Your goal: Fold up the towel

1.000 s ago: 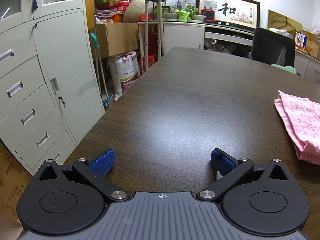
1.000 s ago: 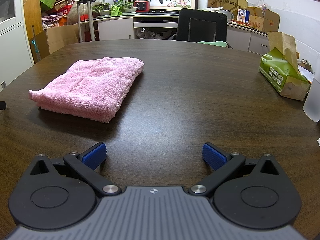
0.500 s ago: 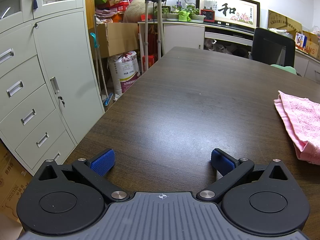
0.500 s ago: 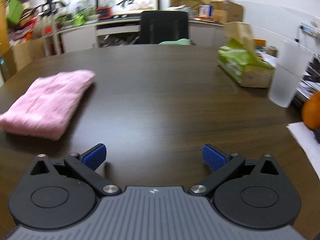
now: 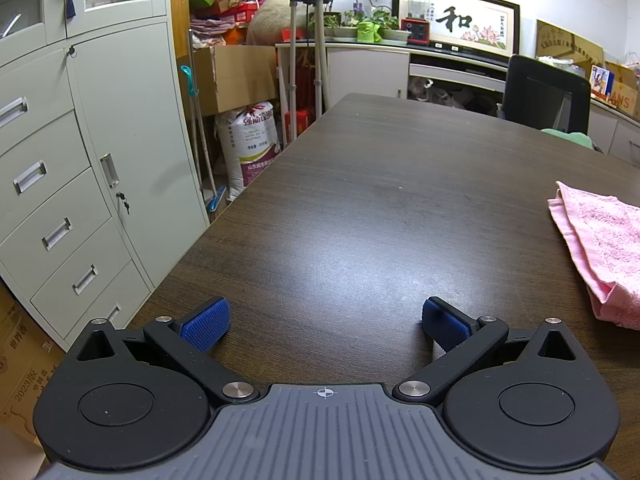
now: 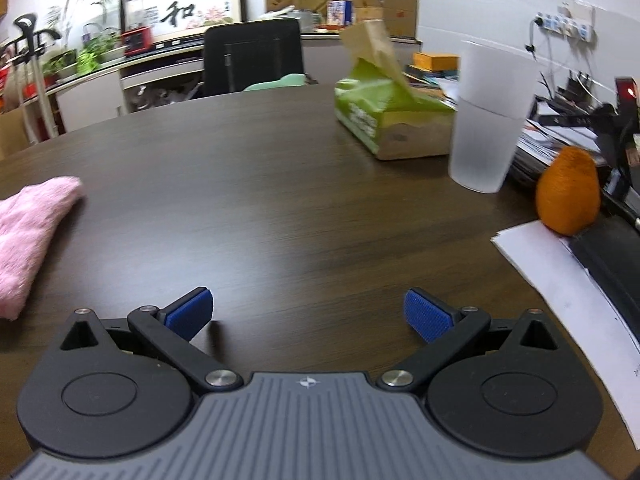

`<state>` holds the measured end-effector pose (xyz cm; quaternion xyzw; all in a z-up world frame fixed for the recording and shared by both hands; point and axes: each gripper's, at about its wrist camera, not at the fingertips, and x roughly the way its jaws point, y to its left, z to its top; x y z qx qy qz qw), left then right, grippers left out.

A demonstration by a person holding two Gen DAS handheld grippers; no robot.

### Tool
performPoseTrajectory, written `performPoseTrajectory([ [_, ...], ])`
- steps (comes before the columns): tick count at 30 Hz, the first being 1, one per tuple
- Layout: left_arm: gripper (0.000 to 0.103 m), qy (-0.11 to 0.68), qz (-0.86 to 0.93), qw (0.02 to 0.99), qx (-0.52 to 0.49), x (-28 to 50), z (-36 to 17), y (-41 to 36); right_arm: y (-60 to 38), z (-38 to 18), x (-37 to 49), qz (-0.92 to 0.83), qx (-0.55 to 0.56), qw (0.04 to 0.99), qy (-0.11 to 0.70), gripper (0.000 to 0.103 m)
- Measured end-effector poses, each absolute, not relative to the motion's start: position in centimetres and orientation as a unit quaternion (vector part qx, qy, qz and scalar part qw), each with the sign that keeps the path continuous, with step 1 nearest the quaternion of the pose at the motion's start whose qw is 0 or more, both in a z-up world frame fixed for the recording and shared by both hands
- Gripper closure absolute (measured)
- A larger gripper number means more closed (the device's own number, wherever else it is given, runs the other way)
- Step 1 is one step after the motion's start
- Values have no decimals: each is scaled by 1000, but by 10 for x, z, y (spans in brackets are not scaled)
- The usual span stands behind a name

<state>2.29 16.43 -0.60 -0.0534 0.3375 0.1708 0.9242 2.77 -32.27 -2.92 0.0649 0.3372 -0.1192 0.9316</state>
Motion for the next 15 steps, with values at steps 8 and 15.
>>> performPoseTrajectory([
  [8, 0, 337, 171, 924, -53, 23, -6, 165, -344, -36, 32, -139, 62, 927, 344, 0],
  [15, 0, 338, 171, 924, -54, 23, -6, 164, -344, -36, 32, -134, 58, 927, 346, 0],
])
